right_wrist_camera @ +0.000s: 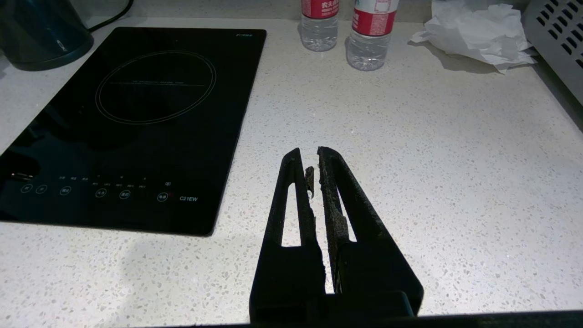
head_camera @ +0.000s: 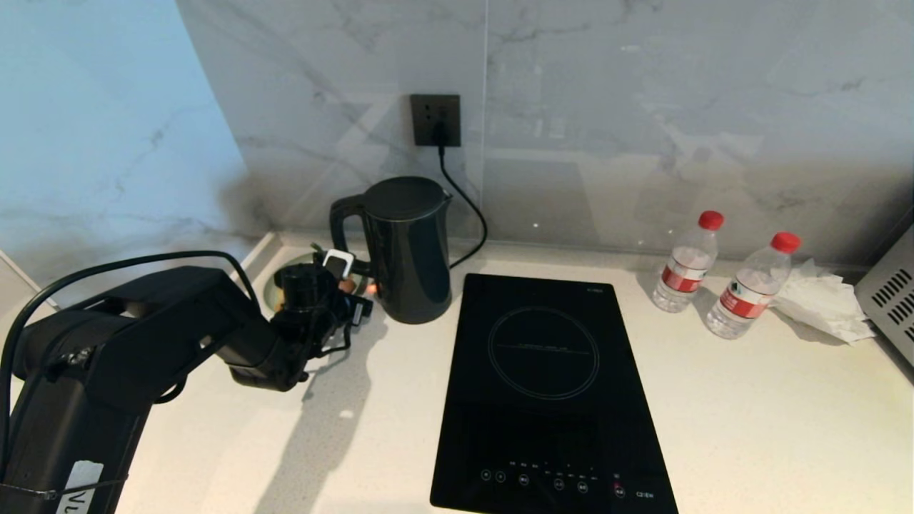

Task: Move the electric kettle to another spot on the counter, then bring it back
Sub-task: Finish boiling water

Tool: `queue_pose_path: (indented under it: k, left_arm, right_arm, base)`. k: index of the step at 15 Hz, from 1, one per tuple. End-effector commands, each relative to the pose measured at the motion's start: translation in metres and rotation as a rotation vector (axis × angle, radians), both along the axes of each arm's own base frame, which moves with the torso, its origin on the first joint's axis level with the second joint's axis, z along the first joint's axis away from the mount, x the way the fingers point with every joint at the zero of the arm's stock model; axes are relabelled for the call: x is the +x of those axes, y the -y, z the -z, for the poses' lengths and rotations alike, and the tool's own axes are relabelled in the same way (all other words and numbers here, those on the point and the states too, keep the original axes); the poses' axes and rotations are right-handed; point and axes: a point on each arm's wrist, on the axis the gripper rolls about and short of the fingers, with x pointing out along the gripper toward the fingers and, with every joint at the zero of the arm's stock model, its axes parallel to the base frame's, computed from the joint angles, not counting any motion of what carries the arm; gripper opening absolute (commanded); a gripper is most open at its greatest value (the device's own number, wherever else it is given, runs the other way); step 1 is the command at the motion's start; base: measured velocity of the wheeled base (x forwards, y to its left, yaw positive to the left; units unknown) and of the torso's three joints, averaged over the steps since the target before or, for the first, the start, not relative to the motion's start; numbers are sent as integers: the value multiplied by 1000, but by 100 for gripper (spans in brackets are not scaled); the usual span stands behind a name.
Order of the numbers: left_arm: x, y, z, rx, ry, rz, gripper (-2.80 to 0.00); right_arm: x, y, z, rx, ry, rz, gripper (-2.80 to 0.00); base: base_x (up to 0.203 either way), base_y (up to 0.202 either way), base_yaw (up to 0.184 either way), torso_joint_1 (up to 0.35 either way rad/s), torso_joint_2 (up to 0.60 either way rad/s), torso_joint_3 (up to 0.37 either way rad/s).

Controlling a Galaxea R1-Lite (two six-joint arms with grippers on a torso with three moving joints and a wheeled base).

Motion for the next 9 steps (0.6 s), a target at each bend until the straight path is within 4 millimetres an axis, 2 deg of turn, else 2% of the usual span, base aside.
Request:
queue_pose_path:
  k: [1, 7, 9]
  left_arm:
    - [1, 1, -1, 0, 9, -6, 0]
    - [4, -9, 2, 6, 3, -27, 0]
    - [-1, -17, 10, 27, -68, -14, 0]
  right_arm:
    - [0, 0, 0, 0, 0, 0, -280]
    - [0, 0, 0, 0, 0, 0, -280]
    - [0, 0, 0, 0, 0, 0, -280]
  base:
    - [0, 0, 0, 0, 0, 0]
    - [0, 0, 0, 0, 0, 0]
    - [0, 0, 0, 0, 0, 0]
